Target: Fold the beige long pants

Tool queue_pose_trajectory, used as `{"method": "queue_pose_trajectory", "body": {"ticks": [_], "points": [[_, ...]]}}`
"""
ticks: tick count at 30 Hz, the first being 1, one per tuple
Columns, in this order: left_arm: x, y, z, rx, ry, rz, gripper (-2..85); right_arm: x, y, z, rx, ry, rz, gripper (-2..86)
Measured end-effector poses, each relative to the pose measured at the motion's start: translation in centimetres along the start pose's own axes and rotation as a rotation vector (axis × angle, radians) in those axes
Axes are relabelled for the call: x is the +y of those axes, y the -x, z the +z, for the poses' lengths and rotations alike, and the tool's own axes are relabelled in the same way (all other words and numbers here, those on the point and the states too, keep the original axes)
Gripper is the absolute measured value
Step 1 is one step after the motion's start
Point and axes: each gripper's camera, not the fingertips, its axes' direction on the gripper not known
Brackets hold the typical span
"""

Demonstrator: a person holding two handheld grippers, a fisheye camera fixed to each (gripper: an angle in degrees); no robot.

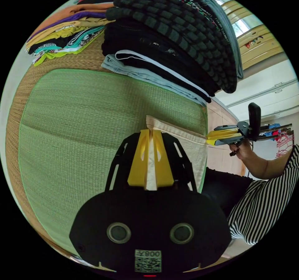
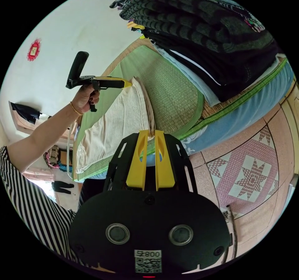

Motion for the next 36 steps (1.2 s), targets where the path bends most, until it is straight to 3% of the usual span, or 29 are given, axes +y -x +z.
{"method": "queue_pose_trajectory", "body": {"ticks": [4,12,25,31,36], "points": [[-0.4,-0.9,0.2,-0.019,0.044,-0.012,1.8,-0.2,-0.7,-0.1,-0.018,-0.004,0.019,2.9],[1.8,-1.9,-3.1,0.041,-0.028,-0.007,1.9,-0.3,1.5,-2.5,-0.057,-0.073,-0.024,2.9],[12.8,-3.1,-11.7,0.047,-0.304,-0.013,1.8,-1.4,14.5,-4.6,-0.216,-0.124,-0.312,2.4],[17.1,-2.7,-12.5,0.075,-0.362,-0.041,1.6,-1.7,14.2,-3.5,-0.120,-0.214,-0.229,6.4],[17.8,-2.5,-11.4,0.080,-0.352,-0.016,1.5,-2.8,9.5,-0.2,-0.079,-0.137,-0.133,9.9]]}}
